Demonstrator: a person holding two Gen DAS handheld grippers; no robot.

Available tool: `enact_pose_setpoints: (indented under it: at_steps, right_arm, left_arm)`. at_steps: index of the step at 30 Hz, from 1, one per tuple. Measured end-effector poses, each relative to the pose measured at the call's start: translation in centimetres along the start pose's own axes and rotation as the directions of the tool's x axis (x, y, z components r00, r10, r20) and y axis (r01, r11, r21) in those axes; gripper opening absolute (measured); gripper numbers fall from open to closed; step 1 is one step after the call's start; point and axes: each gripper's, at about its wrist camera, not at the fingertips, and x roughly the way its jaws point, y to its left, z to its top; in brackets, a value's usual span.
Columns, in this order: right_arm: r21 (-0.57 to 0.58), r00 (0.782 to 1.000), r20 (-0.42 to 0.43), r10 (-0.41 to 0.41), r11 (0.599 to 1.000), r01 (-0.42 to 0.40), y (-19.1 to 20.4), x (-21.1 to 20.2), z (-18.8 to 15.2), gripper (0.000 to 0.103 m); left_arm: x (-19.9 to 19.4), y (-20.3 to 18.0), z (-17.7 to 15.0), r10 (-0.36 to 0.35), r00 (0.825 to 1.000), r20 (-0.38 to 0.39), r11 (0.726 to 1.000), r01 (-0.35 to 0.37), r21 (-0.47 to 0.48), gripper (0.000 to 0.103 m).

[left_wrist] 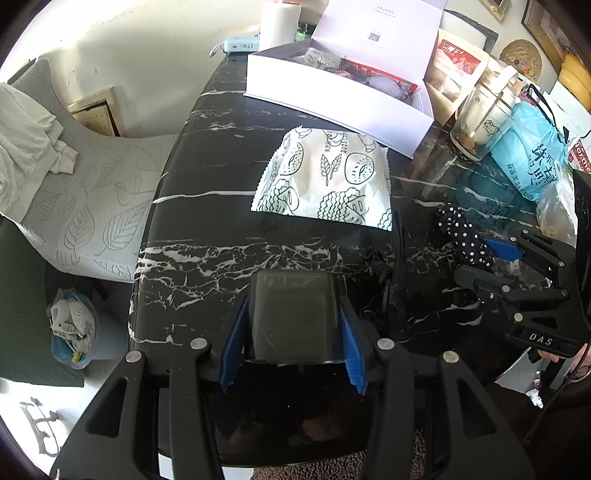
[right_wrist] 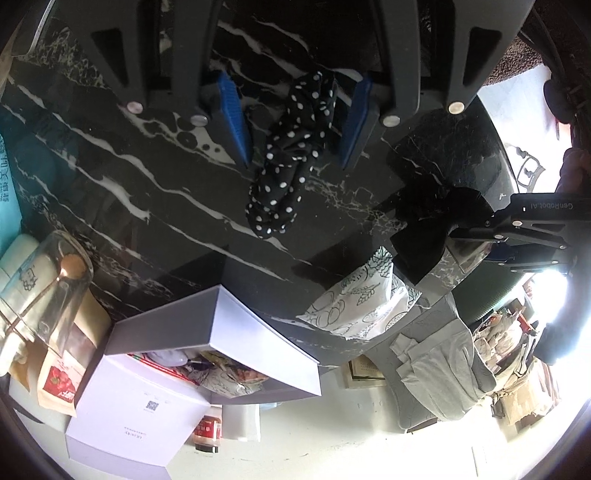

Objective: Organize objects
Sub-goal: 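Lift and carry clear container with left tool while right tool carries polka-dot cloth toward box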

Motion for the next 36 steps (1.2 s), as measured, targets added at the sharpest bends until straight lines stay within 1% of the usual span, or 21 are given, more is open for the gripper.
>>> enact_pose_setpoints:
  at_steps: [4,8,12,13,14,15,16,17,19,26,36]
  right_arm:
    - [-0.020,1.000,0.015,-0.023,1.000,0.024,0.5,0.1,-0.1,0.051]
    - [-0.014,0.999,0.029,-0.026,1.000,0.027,0.5,0.1,-0.2,0.052]
    - [0.006,0.999,0.044,-0.021,1.000,0.021,0.2,0.0,-0.4,0.052]
    - [0.007,0.999,0.046,-0.028,1.000,0.027,0.1,0.0,-0.4,0.051]
    - [0.004,0.998,0.047,-0.041,0.999,0.041,0.1,0.0,-0.4,0.044]
    - [-0.004,0.997,0.048,-0.060,0.998,0.061,0.2,0.0,-0.5,0.032]
    - [-0.009,0.996,0.050,-0.072,0.997,0.073,0.1,0.0,-0.5,0.026]
    - [0.000,0.997,0.050,-0.065,0.998,0.066,-0.1,-0.1,-0.5,0.022]
    - [0.019,0.998,0.049,-0.037,0.999,0.036,-0.5,-0.1,-0.5,0.018]
    - [0.009,0.999,0.048,-0.022,1.000,0.022,-0.4,-0.7,-0.6,0.017]
    - [-0.011,0.995,0.100,-0.006,1.000,0.007,0.0,-3.4,-0.3,0.017]
  left_arm:
    - [0.1,-0.3,-0.1,0.013,1.000,0.012,1.000,-0.014,0.019,0.047]
    - [0.2,-0.7,-0.2,0.028,0.999,0.019,0.999,-0.028,0.040,0.050]
    - [0.2,-1.1,-0.4,0.052,0.998,0.030,0.997,-0.054,0.058,0.050]
    - [0.2,-1.2,-0.5,0.060,0.998,0.033,0.996,-0.062,0.060,0.046]
    - [0.2,-1.2,-0.5,0.072,0.997,0.035,0.995,-0.074,0.061,0.043]
    - [0.1,-1.1,-0.6,0.069,0.997,0.034,0.996,-0.071,0.057,0.043]
    - [0.1,-1.1,-0.6,0.062,0.998,0.032,0.997,-0.063,0.051,0.043]
    - [0.0,-1.0,-0.6,0.054,0.998,0.029,0.997,-0.055,0.045,0.043]
    - [-0.1,-0.9,-0.6,0.040,0.999,0.023,0.999,-0.040,0.034,0.043]
    - [-1.0,-1.0,-0.9,0.041,0.999,0.026,0.999,-0.042,0.024,0.043]
    - [-3.6,-2.0,-0.4,0.042,0.997,0.066,0.999,-0.044,0.025,0.043]
